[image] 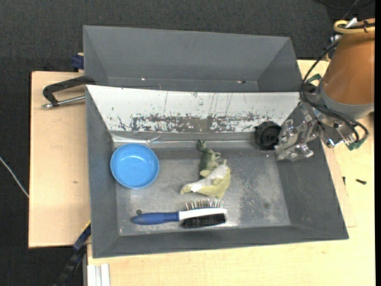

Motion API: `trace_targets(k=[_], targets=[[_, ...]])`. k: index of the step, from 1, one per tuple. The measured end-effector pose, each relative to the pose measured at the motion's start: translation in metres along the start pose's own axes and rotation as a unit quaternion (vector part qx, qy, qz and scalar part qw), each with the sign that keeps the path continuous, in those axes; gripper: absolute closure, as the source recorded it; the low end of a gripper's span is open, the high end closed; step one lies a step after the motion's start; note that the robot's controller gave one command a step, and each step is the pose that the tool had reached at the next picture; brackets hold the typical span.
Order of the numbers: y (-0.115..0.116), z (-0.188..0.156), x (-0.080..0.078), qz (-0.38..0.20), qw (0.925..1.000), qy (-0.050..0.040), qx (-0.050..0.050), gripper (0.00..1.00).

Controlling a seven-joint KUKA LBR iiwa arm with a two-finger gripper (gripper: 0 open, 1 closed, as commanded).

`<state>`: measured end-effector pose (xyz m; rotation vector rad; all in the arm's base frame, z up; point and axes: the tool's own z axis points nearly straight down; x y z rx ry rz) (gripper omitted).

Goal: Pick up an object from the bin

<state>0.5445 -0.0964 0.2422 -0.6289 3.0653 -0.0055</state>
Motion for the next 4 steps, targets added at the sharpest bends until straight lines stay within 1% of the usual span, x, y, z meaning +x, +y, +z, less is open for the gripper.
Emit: trace_targets(k=[1,2,3,4], targets=[[0.022,0.127,-0.014,-0.056,0.9984,0.0070,-0.006,1.00],[-0.011,0.105,0.010,-0.203,0.9791,0.0026,-0.002,1.00],[-0.001,0.105,0.004,-0.306,0.9520,0.0019,-0.003,1.00],[0.008,0.137,0.011,-0.282,0.9595,0.0044,-0.006,1.00]])
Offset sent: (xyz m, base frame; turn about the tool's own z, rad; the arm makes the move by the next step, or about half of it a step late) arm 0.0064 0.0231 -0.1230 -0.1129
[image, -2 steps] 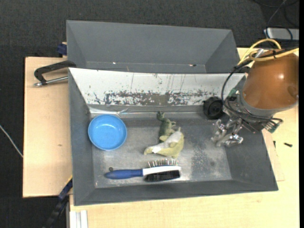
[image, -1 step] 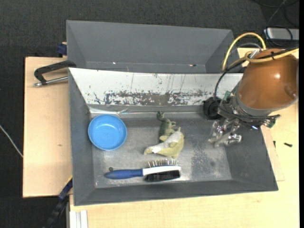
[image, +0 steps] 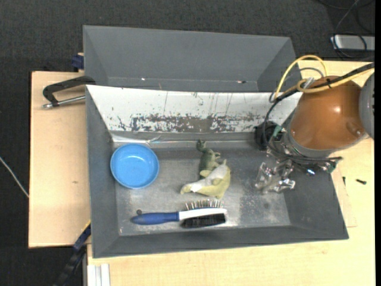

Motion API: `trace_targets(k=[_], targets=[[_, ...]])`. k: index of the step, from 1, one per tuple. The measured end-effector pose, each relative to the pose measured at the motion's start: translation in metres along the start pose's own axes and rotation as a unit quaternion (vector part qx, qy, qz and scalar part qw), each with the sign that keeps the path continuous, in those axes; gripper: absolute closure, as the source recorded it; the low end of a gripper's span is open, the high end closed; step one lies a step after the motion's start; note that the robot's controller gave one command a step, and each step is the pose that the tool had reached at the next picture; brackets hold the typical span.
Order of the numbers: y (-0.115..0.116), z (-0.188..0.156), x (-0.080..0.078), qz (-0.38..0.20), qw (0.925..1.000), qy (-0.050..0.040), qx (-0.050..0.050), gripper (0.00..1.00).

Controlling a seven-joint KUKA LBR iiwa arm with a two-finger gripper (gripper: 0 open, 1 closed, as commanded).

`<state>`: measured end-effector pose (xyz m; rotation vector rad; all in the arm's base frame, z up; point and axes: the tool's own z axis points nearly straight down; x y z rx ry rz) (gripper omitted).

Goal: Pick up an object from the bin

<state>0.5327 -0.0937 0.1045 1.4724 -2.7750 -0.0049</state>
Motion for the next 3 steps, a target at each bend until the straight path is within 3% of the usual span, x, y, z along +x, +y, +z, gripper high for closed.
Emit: trace_targets(k=[1,2,3], targets=[[0.029,-0.030,0.013,-0.118,0.9930,0.0004,0.001,1.00],[0.025,-0.052,-0.001,-0.052,0.9986,-0.0023,0.004,1.00],[0.047,-0.024,-0.005,-0.018,0.9998,0.0002,0.000,1.00]])
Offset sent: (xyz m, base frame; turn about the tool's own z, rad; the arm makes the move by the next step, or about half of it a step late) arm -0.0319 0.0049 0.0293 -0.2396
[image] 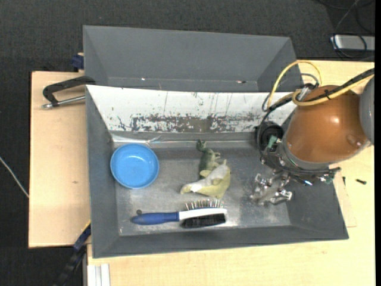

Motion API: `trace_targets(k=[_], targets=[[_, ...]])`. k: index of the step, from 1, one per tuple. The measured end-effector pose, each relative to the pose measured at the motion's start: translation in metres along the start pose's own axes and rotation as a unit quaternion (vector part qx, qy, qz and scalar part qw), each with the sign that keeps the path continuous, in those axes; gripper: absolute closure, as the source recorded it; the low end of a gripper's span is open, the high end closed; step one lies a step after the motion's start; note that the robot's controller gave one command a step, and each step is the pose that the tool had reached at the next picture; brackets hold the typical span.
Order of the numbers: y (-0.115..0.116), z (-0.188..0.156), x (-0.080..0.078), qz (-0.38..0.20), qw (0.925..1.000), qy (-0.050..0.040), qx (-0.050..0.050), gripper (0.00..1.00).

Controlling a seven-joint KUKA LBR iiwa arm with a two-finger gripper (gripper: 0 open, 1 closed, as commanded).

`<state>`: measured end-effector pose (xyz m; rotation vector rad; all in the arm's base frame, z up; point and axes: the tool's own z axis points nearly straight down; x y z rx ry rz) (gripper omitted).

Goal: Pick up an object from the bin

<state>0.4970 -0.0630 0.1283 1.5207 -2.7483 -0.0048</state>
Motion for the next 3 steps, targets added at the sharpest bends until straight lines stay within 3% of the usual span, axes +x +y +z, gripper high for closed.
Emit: trace_targets(k=[1,2,3], targets=[[-0.029,0.025,0.039,0.017,0.9999,0.0005,0.001,1.00],[-0.038,-0.009,0.034,-0.111,0.9938,-0.0014,0.005,1.00],[-0.057,-0.274,0.041,-0.153,0.9881,-0.0015,0.009,1.00]])
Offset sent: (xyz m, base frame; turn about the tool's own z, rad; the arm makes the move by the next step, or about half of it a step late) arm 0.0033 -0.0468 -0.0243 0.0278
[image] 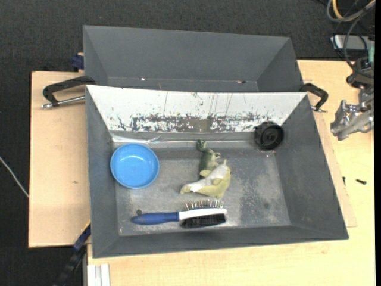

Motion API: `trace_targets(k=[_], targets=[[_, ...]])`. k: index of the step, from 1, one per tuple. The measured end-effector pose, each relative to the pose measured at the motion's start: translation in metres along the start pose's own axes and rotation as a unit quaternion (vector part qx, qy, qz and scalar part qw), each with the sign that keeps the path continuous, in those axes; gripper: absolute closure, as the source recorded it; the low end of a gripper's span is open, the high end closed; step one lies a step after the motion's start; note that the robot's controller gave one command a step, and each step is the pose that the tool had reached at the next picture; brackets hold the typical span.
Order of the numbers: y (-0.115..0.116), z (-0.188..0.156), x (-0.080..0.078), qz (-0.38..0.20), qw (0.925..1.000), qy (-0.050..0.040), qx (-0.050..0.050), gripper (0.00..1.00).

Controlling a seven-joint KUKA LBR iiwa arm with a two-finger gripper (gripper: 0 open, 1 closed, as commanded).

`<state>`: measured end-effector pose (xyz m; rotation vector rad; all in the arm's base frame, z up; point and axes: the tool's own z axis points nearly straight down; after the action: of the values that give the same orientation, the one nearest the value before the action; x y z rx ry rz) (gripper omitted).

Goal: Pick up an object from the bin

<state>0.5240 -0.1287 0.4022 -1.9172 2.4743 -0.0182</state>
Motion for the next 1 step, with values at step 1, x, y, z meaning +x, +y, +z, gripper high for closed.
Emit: trace_targets(k=[1], targets=[[-0.0383,0.0909,-0.0058,-0.107,0.9942,-0.0015,-0.010,1.00]])
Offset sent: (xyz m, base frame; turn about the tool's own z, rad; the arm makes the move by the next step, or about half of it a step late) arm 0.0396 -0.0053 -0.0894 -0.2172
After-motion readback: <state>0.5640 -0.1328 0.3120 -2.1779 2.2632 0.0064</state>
